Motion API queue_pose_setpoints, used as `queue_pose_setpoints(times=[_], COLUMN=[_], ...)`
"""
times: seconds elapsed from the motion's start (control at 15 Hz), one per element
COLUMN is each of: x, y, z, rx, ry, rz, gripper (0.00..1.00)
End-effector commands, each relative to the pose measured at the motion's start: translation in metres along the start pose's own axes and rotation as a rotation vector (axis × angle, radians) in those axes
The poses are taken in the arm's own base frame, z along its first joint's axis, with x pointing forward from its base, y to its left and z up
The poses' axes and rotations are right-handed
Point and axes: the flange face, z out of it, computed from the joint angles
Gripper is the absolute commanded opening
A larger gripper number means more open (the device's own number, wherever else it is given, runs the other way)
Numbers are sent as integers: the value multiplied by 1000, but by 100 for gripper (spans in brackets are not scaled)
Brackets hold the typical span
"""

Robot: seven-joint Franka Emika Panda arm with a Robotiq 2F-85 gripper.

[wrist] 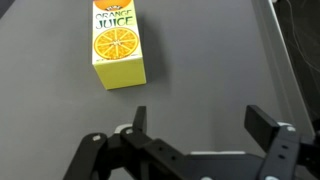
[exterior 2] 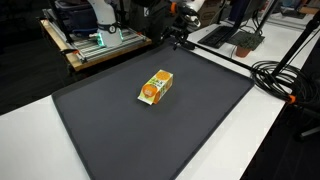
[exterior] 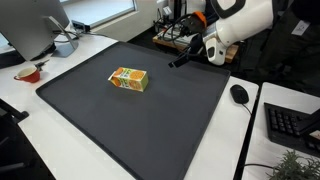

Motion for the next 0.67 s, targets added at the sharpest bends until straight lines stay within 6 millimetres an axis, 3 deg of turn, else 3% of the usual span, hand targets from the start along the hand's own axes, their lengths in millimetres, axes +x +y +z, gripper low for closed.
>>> queue_pose_setpoints(times=[0.0, 0.47, 0.53, 0.6], x=[-44, -104, -84, -92], y=[-44, -110, -83, -92], z=[-31, -89, -83, -89], rx=[41, 196, 190, 194], ry=[124, 358, 296, 315], rz=[148, 445, 359, 387], gripper=[100, 100, 100, 100])
